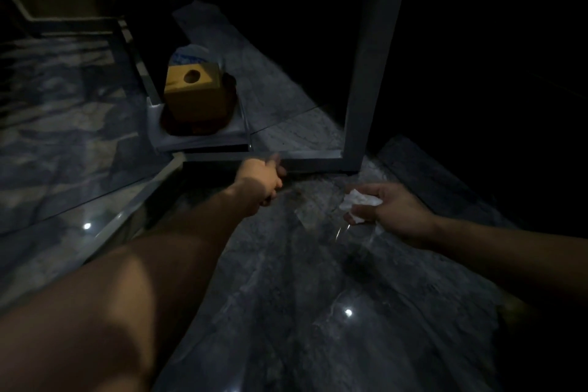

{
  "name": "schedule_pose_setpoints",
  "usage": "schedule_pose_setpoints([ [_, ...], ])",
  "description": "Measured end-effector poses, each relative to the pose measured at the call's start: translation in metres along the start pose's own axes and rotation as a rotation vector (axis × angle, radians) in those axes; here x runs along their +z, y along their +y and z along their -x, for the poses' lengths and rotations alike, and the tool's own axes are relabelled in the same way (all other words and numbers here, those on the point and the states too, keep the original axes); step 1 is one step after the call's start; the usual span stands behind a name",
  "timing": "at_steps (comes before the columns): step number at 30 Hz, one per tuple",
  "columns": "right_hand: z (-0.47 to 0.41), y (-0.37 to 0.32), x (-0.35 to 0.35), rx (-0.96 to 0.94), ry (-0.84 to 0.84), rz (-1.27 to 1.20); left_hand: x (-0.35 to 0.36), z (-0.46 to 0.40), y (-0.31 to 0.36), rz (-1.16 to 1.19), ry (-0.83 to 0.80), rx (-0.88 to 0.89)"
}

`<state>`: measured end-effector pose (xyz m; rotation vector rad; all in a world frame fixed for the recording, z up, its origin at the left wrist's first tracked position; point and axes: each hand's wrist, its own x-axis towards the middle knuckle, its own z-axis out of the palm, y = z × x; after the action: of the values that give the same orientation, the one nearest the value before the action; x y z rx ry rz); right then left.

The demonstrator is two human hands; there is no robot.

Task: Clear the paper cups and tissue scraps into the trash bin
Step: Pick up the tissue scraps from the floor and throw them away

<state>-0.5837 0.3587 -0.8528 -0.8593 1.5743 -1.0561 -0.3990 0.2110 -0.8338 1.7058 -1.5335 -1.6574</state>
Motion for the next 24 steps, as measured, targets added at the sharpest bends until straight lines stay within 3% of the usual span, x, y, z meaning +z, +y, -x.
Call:
schedule_pose_setpoints([
  [6, -0.006, 0.003, 0.009, 0.034, -0.034, 0.024, -0.024, -0.004, -0.002, 0.052, 0.131, 0.07],
  [13, -0.007, -0.005, 0.025, 0.03, -0.021, 0.133, -0.067, 0.01, -0.016, 0.313, -0.11, -0.179],
  [18, -0.013, -0.003, 0.035, 0.04, -0.047, 0.23, -0.093, 0.019, -0.033, 0.322, -0.232, -0.268],
  [24, -0.019, 0.004, 0.05, 0.028, -0.119, 0.292, -0.133, 0.035, -0.064, 0.302, -0.264, -0.302],
])
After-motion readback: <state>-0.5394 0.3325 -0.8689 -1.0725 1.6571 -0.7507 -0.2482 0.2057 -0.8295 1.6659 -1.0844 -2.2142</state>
